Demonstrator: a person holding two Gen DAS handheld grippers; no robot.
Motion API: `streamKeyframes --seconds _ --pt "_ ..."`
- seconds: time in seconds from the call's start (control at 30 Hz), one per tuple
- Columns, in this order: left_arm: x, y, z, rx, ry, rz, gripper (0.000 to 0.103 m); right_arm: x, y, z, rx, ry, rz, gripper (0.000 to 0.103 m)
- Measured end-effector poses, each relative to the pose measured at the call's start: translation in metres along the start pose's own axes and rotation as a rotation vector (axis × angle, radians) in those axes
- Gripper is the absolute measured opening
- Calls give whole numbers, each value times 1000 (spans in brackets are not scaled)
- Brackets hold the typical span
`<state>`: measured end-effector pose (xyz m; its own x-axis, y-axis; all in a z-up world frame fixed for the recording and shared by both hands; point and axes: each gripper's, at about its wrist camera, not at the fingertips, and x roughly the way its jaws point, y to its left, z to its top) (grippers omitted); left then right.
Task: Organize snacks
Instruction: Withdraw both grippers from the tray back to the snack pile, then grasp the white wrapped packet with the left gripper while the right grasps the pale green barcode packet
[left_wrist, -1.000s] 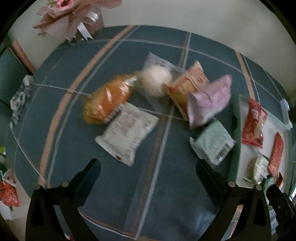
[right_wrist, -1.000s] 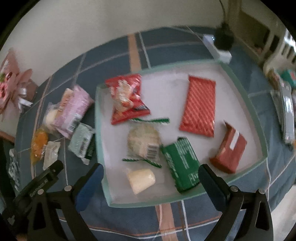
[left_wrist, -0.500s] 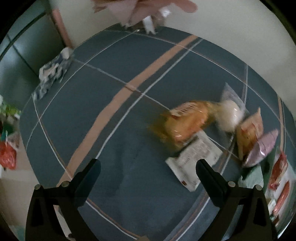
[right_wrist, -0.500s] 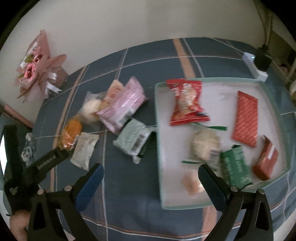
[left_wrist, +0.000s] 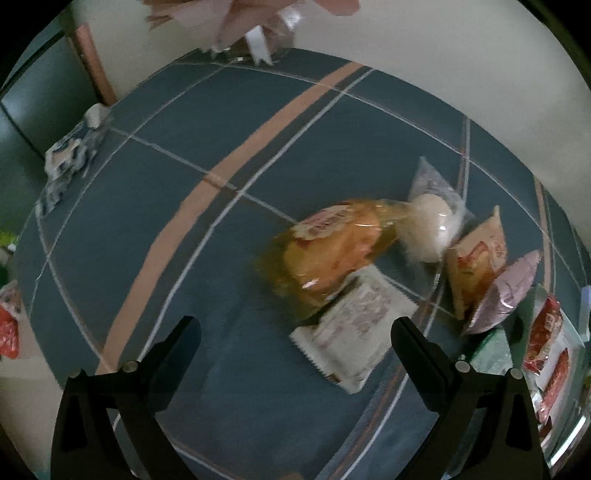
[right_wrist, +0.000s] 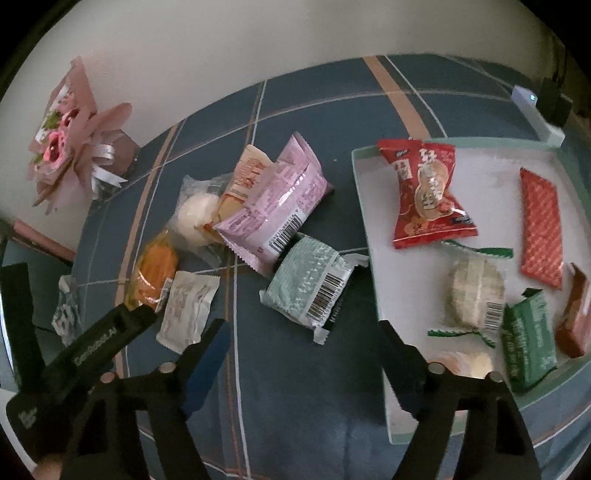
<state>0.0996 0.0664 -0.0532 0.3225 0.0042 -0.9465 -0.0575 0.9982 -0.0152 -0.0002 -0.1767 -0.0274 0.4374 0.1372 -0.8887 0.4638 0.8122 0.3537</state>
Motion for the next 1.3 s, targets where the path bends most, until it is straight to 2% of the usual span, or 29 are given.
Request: streamKeyframes --seconds 0.1,0.2,0.53,0.77,1.3 --pt "5 -7 1 18 18 -43 102 8 0 4 12 6 -13 72" --pt "12 -13 4 31 33 -52 102 17 0 9 19 18 -23 67" --pt "22 -34 14 95 51 -55 100 39 4 29 41 21 -45 63" --pt "36 -36 24 91 83 -42 97 53 18 39 6 24 -86 63" --pt "37 -36 24 99 101 -59 97 63 29 27 -49 95 -118 58"
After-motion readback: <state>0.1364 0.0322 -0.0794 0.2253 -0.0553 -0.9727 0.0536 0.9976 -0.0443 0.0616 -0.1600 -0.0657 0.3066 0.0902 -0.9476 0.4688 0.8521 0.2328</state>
